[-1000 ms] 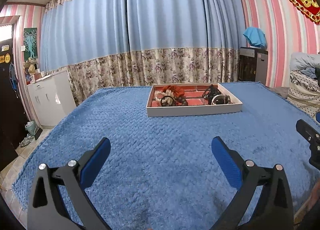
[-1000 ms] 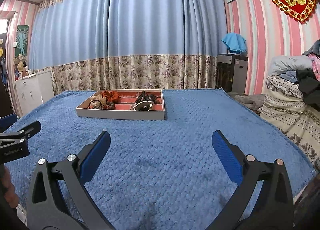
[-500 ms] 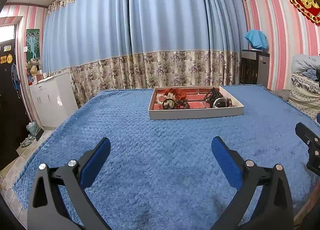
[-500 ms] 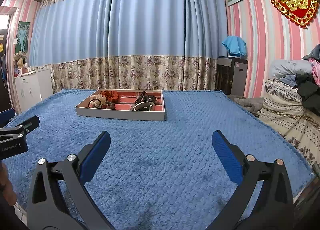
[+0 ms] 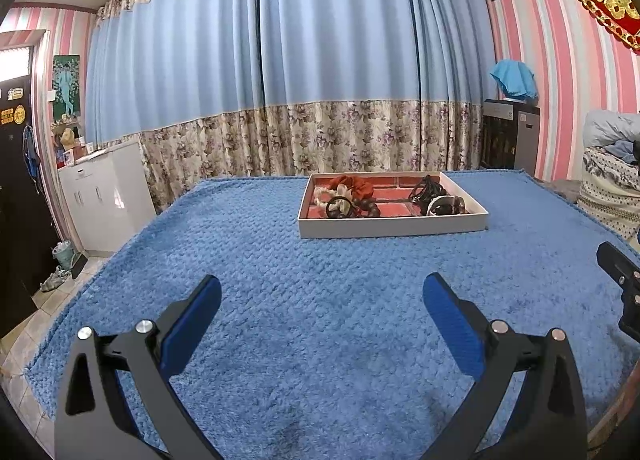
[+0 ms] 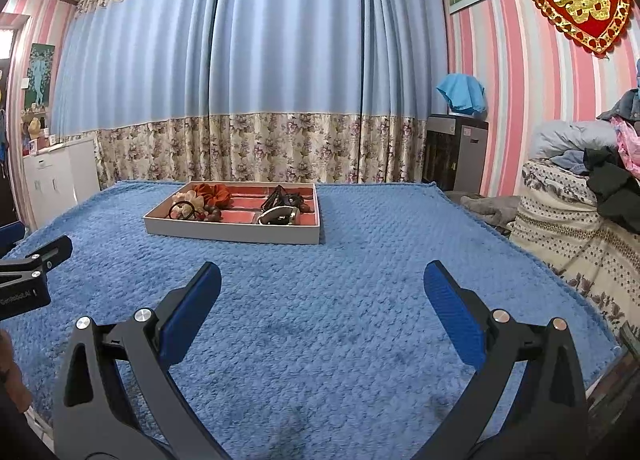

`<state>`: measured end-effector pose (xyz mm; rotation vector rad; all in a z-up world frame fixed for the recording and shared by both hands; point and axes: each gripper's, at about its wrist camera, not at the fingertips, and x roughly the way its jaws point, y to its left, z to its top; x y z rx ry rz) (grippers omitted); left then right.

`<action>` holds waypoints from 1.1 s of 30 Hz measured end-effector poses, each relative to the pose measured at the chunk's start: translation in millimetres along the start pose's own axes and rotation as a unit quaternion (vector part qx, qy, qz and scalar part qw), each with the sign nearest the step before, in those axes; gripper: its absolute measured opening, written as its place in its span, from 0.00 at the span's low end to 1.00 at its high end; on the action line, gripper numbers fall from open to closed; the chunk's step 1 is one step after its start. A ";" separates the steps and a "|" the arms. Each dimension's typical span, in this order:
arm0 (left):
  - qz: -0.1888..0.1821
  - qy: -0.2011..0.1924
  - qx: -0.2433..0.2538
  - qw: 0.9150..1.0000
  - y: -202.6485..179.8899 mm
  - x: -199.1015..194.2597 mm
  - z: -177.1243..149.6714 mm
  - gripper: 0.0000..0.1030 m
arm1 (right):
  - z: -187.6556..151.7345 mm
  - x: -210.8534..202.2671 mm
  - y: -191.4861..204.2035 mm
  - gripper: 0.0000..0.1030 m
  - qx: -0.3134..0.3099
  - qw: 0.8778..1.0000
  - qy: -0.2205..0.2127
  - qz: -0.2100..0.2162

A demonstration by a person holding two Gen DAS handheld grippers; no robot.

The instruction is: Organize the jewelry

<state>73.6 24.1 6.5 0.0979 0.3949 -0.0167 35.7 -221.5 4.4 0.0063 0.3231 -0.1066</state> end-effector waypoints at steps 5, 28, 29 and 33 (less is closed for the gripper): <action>-0.002 0.001 0.000 1.000 0.3 1.0 0.6 0.96 | -0.2 1.0 -0.1 0.96 -0.001 1.000 0.001 -0.001; -0.001 -0.002 0.000 1.000 0.8 2.4 -1.0 0.96 | -0.2 0.3 -1.5 0.96 0.002 1.000 -0.002 -0.004; 0.000 -0.002 0.000 1.000 0.7 2.4 -1.0 0.96 | -0.3 0.4 -1.6 0.96 0.003 1.000 -0.002 -0.004; 0.001 -0.003 -0.001 1.000 1.5 1.3 -1.3 0.96 | -0.5 -0.1 -2.1 0.96 0.001 1.000 -0.003 -0.006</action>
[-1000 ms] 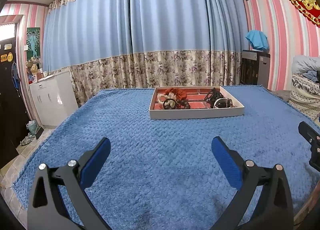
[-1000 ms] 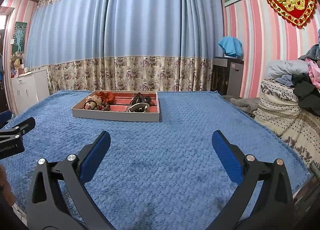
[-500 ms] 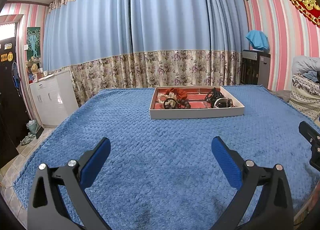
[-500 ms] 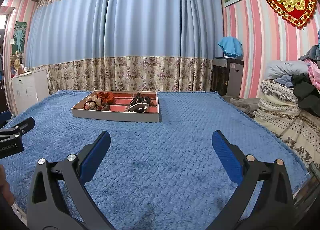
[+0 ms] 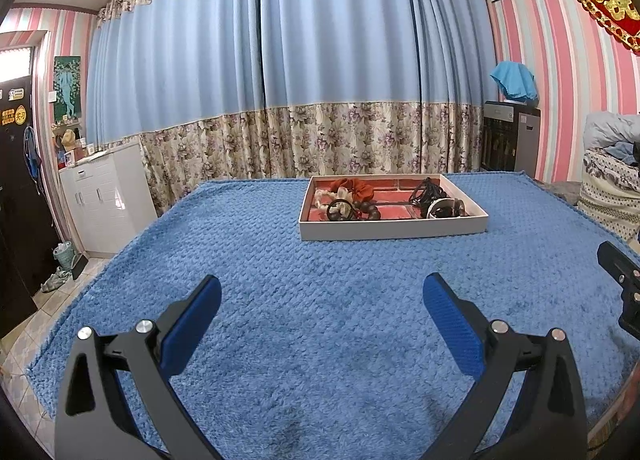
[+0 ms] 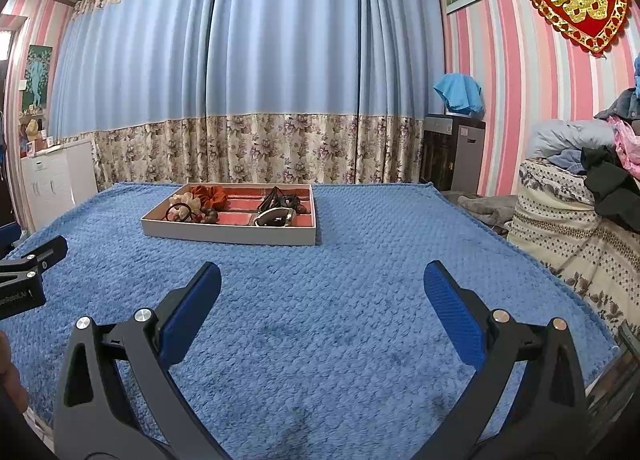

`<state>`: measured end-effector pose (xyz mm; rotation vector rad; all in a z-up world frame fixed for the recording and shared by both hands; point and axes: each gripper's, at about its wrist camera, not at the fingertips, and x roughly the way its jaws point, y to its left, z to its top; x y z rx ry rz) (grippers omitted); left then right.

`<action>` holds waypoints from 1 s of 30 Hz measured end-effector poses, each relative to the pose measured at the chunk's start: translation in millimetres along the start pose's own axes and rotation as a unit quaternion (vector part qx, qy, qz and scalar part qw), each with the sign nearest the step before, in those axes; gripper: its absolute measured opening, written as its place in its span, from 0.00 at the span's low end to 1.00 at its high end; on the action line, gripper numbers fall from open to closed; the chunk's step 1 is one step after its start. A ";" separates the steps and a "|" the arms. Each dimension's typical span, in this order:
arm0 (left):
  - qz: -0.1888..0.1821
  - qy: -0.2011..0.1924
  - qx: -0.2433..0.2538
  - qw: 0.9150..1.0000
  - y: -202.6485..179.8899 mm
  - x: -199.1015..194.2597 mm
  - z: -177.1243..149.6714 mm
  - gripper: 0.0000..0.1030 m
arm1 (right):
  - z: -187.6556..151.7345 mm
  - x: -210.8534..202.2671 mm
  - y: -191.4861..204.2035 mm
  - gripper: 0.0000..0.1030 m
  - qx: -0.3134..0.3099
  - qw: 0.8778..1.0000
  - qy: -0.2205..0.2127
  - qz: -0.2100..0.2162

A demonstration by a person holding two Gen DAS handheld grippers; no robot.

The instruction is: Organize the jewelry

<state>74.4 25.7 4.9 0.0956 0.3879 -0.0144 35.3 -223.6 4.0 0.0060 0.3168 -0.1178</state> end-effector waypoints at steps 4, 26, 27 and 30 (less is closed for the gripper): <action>-0.002 0.000 -0.002 1.000 0.2 0.8 0.9 0.96 | -0.4 -0.3 -0.6 0.96 0.001 1.000 0.000 0.000; 0.000 -0.002 0.000 1.000 0.2 0.8 3.8 0.96 | -0.3 -1.3 -0.9 0.96 0.002 1.000 -0.003 -0.004; 0.001 -0.003 0.000 1.000 0.0 0.6 3.8 0.96 | -0.3 -1.1 -0.7 0.96 0.003 1.000 -0.003 -0.003; 0.001 -0.004 0.001 1.000 -0.7 0.1 4.1 0.96 | -0.5 -0.9 -0.6 0.96 0.003 1.000 -0.002 -0.003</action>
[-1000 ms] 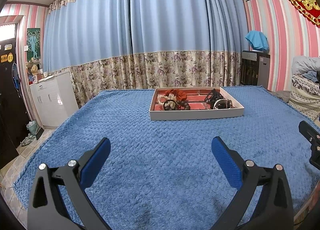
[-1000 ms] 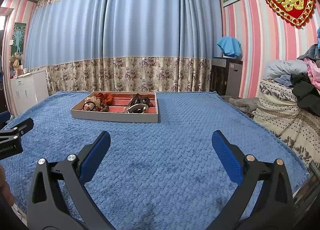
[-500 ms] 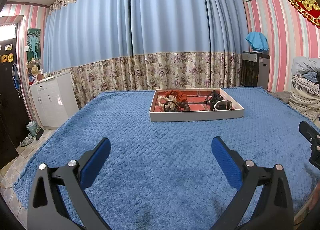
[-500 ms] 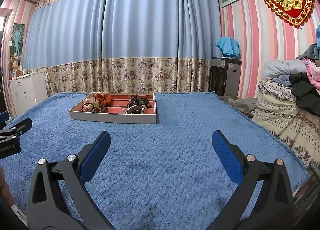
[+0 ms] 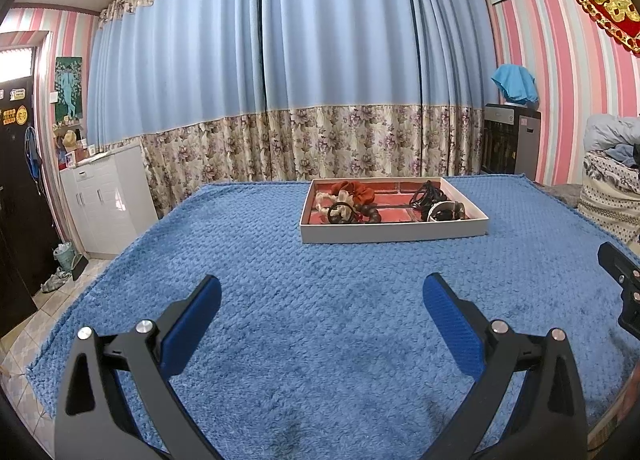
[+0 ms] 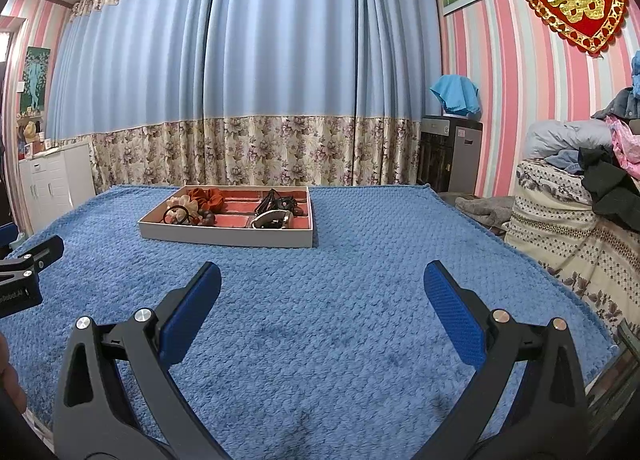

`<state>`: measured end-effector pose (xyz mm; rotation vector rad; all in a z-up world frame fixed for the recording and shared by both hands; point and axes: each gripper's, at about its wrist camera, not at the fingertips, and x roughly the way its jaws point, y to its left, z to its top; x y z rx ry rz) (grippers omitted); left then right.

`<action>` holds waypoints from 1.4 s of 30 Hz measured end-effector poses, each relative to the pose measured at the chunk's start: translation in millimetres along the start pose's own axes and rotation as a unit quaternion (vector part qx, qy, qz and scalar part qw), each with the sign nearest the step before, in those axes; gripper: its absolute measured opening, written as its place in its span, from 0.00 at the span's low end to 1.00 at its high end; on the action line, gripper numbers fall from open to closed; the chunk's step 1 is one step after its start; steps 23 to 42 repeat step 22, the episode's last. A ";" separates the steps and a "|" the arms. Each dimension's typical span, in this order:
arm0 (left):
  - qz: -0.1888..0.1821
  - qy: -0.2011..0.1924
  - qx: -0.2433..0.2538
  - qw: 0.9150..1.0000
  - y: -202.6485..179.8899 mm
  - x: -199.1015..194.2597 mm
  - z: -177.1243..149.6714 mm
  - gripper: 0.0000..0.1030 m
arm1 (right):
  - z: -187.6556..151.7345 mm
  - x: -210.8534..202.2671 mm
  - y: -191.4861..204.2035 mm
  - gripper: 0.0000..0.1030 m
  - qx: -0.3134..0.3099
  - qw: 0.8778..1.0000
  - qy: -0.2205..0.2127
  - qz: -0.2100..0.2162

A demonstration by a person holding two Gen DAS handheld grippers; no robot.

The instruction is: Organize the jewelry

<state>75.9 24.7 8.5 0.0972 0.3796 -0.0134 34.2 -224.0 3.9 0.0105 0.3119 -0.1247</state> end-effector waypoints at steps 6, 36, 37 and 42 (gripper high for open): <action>0.000 0.000 0.000 1.000 0.4 -0.3 -0.6 0.96 | -0.4 0.1 0.4 0.96 -0.001 1.000 0.000 -0.001; -0.001 0.002 0.000 1.000 -1.0 -2.0 -0.6 0.96 | -0.2 0.7 0.2 0.96 -0.001 1.000 -0.001 -0.001; -0.001 0.002 0.000 1.000 -1.0 -2.0 -0.6 0.96 | -0.2 0.7 0.2 0.96 -0.001 1.000 -0.001 -0.001; -0.001 0.002 0.000 1.000 -1.0 -2.0 -0.6 0.96 | -0.2 0.7 0.2 0.96 -0.001 1.000 -0.001 -0.001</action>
